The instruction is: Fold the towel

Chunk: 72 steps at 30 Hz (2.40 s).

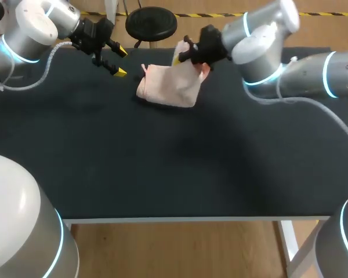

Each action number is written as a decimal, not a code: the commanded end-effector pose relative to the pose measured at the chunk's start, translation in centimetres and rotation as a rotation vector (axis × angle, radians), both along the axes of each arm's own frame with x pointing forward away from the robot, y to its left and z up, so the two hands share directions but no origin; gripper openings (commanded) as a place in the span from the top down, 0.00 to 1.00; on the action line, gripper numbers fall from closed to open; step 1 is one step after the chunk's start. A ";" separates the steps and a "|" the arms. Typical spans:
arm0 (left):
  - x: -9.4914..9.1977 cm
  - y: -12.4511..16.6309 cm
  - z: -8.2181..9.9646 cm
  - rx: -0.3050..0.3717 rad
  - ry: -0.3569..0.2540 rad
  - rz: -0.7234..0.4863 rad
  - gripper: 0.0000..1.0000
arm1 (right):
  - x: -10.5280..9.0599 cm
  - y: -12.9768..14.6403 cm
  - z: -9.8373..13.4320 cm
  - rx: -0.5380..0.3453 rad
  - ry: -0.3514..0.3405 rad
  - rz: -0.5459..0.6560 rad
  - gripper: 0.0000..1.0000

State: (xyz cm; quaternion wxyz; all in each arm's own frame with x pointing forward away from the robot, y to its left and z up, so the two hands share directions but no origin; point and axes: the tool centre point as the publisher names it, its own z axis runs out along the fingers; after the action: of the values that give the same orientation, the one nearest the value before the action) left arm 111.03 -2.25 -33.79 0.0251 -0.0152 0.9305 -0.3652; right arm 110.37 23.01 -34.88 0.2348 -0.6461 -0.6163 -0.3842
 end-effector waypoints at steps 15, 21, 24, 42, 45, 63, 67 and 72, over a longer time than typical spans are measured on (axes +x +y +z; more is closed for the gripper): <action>0.1 0.0 -0.2 -0.003 -0.002 0.000 0.00 | 0.2 6.8 -0.9 -0.027 -0.122 0.049 0.00; 0.1 0.0 -0.2 -0.003 -0.002 0.000 0.00 | -0.7 7.1 0.8 -0.006 -0.231 0.086 0.00; 0.1 0.0 -0.2 -0.003 -0.002 0.000 0.00 | -0.4 6.8 2.0 0.001 -0.310 0.065 0.00; 0.1 0.0 -0.2 -0.003 -0.002 0.000 0.00 | 1.7 7.0 2.4 -0.117 -0.709 0.361 0.00; 0.1 0.0 -0.2 -0.003 -0.002 0.000 0.00 | 2.2 8.1 1.1 -0.103 -0.696 0.414 0.00; 0.1 0.0 -0.2 -0.003 -0.002 0.000 0.00 | 0.0 8.4 1.7 -0.122 -0.663 0.696 0.00; 0.1 0.0 -0.2 -0.003 -0.002 0.000 0.00 | 0.0 8.4 1.7 -0.122 -0.663 0.696 0.00; 0.1 0.0 -0.2 -0.003 -0.002 0.000 0.00 | 0.0 8.4 1.7 -0.122 -0.663 0.696 0.00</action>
State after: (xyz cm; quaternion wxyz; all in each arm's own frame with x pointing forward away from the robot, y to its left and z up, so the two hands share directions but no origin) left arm 111.03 -2.27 -33.81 0.0251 -0.0152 0.9304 -0.3653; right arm 110.27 31.51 -33.44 0.0993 -0.2578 -0.8564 -0.4362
